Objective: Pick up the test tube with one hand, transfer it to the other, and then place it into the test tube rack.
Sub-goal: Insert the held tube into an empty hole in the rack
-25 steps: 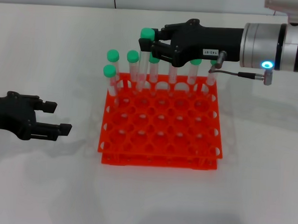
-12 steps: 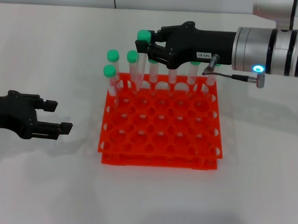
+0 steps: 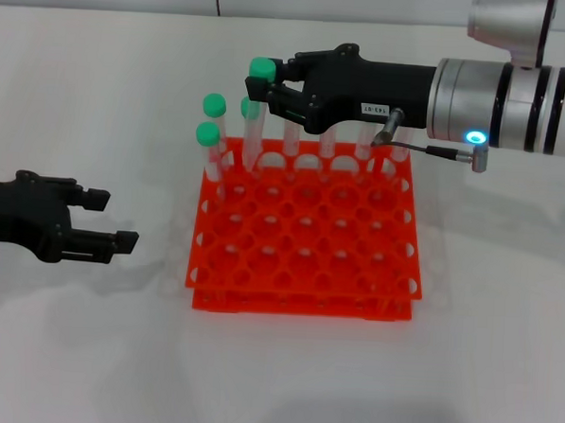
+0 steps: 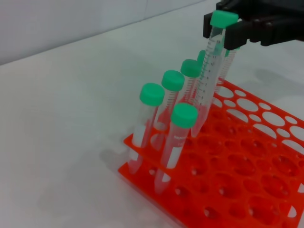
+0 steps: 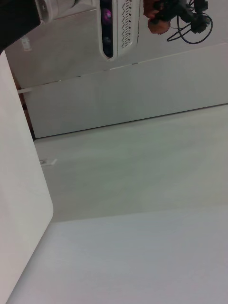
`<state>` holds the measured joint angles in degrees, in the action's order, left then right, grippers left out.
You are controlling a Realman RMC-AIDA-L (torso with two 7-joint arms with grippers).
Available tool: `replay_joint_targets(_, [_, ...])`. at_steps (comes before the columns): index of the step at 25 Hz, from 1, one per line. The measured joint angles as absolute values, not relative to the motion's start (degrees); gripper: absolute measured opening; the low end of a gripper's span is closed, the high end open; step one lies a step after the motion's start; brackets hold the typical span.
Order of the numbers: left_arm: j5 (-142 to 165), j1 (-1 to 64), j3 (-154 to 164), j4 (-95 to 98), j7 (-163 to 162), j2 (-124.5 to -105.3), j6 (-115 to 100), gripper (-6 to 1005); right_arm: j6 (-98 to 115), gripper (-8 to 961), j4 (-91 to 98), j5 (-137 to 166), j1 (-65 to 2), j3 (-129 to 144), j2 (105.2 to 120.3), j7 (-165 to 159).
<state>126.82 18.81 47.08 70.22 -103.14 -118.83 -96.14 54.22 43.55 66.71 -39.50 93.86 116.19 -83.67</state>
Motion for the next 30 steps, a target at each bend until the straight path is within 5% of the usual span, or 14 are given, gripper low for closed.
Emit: replay_joint_targets(30, [126.38, 19.10, 46.96, 68.23, -101.58, -118.92, -95.33, 763, 50.24, 258, 41.47, 65.92, -39.69, 98.39, 116.18, -81.31])
